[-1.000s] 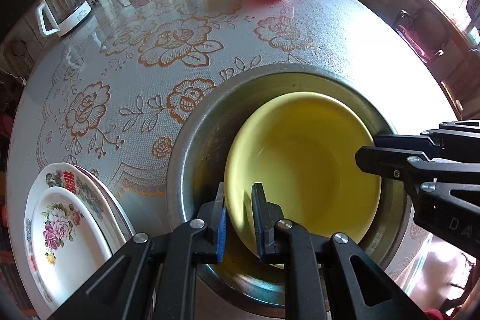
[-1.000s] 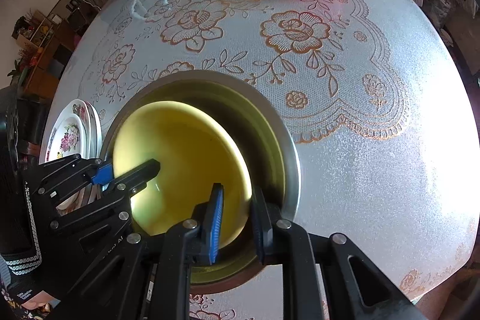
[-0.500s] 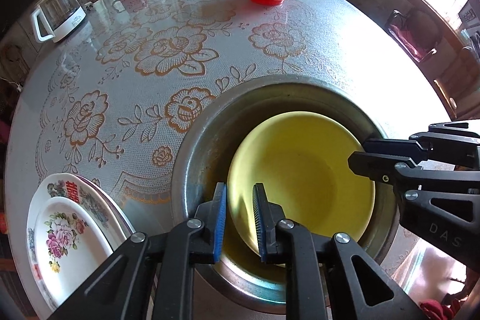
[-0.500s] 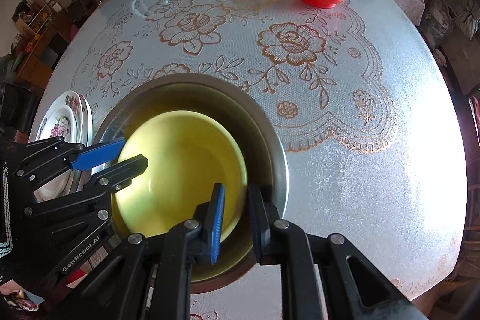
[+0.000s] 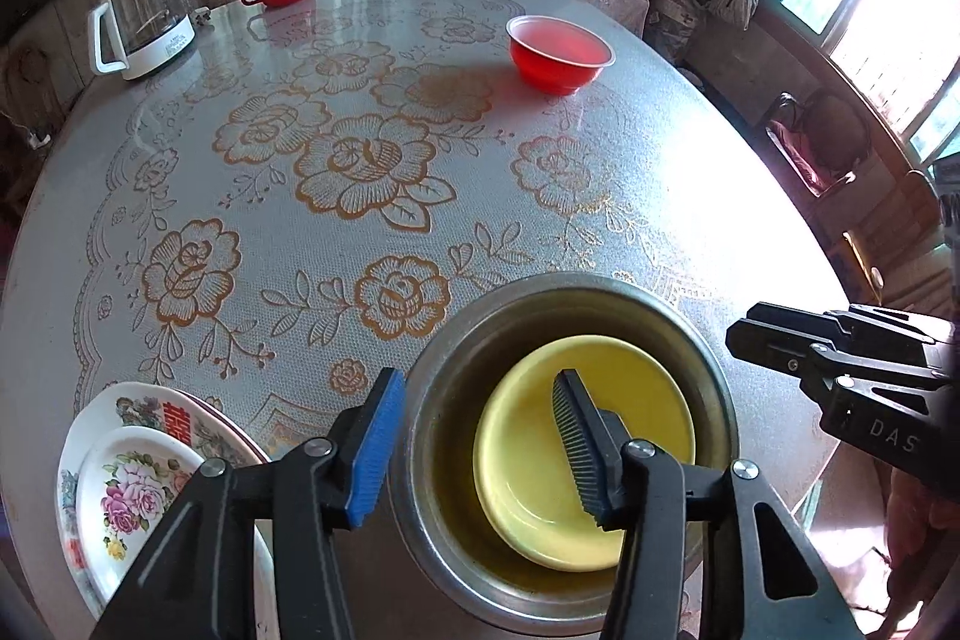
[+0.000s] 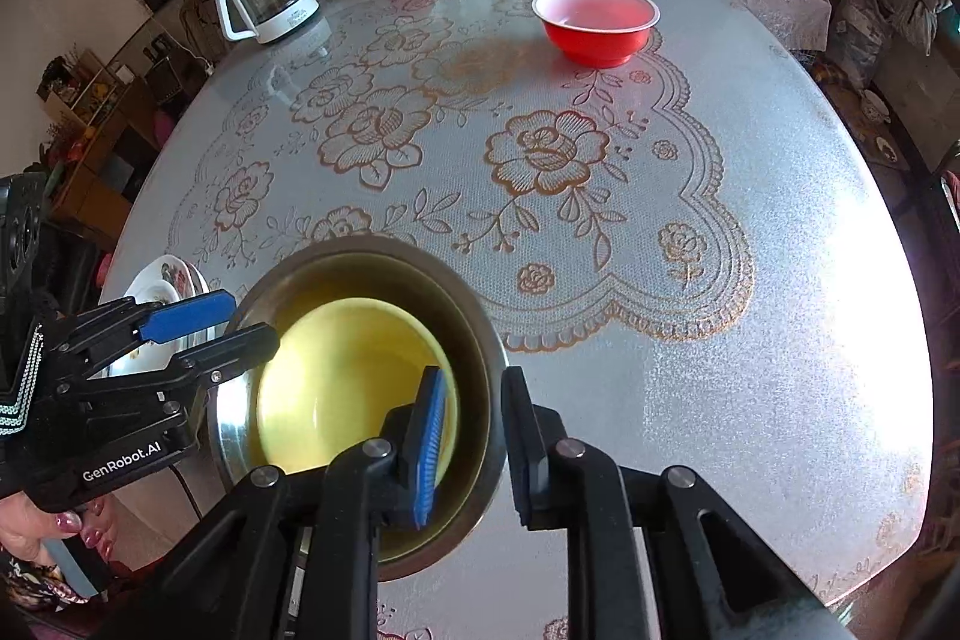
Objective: Organize plates and bowls
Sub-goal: 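Move the right tool to the rim of the red bowl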
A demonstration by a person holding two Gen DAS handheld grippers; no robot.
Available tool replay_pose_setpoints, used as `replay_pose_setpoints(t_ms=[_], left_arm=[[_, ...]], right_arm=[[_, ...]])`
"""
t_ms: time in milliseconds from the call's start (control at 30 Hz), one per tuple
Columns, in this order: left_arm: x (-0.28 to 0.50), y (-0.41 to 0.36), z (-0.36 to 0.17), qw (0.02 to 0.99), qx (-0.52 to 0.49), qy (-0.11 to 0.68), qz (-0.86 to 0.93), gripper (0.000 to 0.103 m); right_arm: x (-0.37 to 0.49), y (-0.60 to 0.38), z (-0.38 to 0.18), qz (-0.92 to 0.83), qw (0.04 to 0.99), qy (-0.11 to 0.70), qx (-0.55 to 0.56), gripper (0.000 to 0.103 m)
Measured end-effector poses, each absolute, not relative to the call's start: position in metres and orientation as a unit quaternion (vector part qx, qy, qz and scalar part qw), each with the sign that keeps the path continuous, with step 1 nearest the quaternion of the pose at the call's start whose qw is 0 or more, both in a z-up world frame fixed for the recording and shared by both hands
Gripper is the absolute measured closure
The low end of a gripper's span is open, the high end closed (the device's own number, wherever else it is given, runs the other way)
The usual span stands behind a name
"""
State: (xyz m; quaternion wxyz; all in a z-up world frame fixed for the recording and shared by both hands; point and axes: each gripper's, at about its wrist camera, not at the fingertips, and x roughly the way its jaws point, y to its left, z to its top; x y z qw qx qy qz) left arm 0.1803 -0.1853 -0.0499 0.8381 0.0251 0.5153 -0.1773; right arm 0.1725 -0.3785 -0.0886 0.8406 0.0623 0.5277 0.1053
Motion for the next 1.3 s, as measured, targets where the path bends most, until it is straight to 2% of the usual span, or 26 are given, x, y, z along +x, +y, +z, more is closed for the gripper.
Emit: replay_pose_setpoints(t_ms=[267,367,833,933,1300], left_arm=[[0.204,-0.203,-0.031,0.853,0.040,0.491,-0.171,0.034],[0.214,-0.211,-0.025,0.859,0.041,0.481,-0.170,0.025],[0.281,-0.251,-0.034,0.854,0.018,0.502,-0.137,0.023],[0.299,-0.257,-0.038,0.851,0.008,0.510,-0.124,0.023],[0.335,-0.258,-0.050,0.844,-0.022,0.529,-0.086,0.022]], right_arm=[[0.192,-0.410,-0.082,0.079,0.857,0.506,0.064,0.079],[0.203,-0.423,-0.082,0.072,0.860,0.500,0.070,0.076],[0.283,-0.473,-0.095,0.072,0.861,0.491,0.107,0.074],[0.306,-0.482,-0.090,0.089,0.868,0.472,0.124,0.067],[0.393,-0.512,-0.099,0.074,0.859,0.480,0.165,0.067]])
